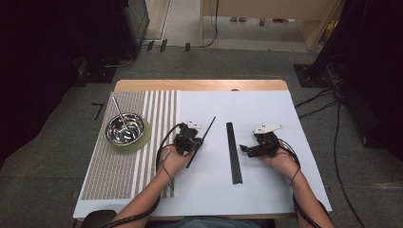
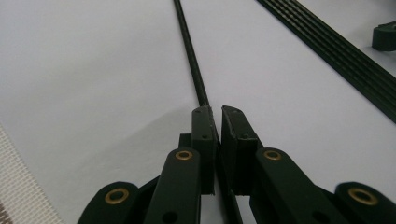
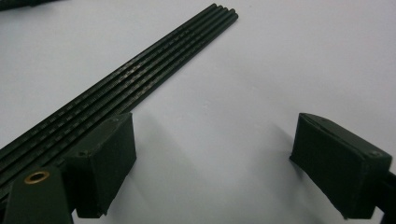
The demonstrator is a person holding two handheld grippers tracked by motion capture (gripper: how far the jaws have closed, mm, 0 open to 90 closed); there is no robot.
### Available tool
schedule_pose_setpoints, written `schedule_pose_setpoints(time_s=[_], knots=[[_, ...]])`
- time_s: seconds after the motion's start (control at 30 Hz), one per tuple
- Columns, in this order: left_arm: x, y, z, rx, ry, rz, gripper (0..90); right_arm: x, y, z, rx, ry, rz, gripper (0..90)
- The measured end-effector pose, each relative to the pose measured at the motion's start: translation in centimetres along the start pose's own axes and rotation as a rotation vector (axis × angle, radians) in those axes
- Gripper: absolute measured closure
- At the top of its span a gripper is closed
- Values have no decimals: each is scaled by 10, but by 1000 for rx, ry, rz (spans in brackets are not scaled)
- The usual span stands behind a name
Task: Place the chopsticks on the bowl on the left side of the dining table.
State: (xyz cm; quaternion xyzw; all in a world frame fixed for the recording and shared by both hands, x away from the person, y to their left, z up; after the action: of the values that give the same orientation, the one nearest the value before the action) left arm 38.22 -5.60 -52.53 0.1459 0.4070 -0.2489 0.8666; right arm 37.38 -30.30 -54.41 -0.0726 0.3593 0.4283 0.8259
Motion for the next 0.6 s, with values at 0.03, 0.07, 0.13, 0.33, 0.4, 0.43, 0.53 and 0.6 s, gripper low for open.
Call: schedule_pose_setpoints(time_s=[0.03, 0.07, 0.13, 0.33, 0.4, 0.43, 0.53, 0.6], knots=[[0, 3, 0, 2, 4, 1, 856, 0, 0, 0, 0, 0, 0, 133], [0, 3, 0, -5, 4, -2, 857, 0, 0, 0, 0, 0, 0, 133], [0, 8, 0, 3, 11, -4, 858, 0, 0, 0, 0, 0, 0, 133], [-2, 18, 0, 23, 11, 5, 871, 0, 0, 0, 0, 0, 0, 133], [-2, 22, -1, 17, 16, 2, 872, 0, 0, 0, 0, 0, 0, 133], [-2, 23, -1, 8, 14, -5, 872, 0, 0, 0, 0, 0, 0, 133], [-2, 24, -1, 4, 13, -3, 870, 0, 0, 0, 0, 0, 0, 133], [0, 23, -3, 12, 12, 8, 868, 0, 0, 0, 0, 0, 0, 133]])
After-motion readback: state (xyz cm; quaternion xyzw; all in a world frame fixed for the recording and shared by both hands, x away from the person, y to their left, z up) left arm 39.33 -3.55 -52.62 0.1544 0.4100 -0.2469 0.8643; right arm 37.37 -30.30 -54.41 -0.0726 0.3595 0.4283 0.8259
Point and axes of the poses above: each handheld gripper's, and its own axes: x roughly forward along the jaws, z roughly out of its top, y roughly to its left, the point moved 6 cm from there along x, roughly forward along the jaws, and after that the axes turned 14 degrees about z, right-handed, at the moved point
